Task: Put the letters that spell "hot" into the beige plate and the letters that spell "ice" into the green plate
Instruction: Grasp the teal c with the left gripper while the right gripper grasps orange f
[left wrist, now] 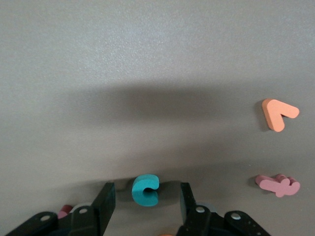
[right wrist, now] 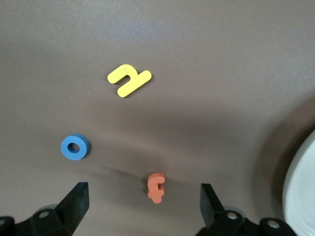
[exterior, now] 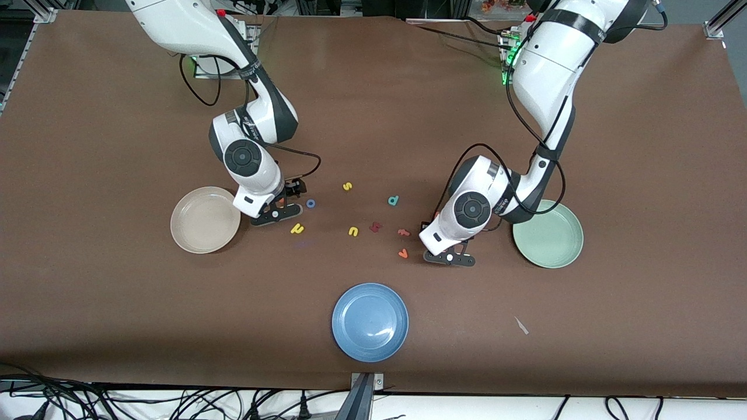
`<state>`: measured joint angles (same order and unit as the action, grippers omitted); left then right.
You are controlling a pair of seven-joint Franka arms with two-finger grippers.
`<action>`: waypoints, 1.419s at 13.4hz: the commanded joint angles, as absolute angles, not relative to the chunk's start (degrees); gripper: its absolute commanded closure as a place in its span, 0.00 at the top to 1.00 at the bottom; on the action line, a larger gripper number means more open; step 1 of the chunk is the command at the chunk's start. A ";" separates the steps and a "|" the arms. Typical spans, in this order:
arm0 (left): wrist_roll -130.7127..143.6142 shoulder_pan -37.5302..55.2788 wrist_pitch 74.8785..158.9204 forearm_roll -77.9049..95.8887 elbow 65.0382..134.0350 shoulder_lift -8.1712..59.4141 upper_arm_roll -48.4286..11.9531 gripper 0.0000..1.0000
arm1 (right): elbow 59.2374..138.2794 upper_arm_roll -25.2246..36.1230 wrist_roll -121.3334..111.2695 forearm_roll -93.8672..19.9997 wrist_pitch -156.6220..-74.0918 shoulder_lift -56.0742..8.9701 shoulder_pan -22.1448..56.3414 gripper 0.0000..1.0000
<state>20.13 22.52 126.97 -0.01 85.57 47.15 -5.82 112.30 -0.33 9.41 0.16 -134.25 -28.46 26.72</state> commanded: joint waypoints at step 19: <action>-1.65 5.81 107.93 -1.49 86.57 36.82 -5.10 0.07 | 120.32 0.00 6.15 0.18 -143.35 -27.51 25.40 0.72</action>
<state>2.60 7.91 108.40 -0.20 85.22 37.20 -4.42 118.24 0.19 7.52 0.15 -142.23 -29.28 26.15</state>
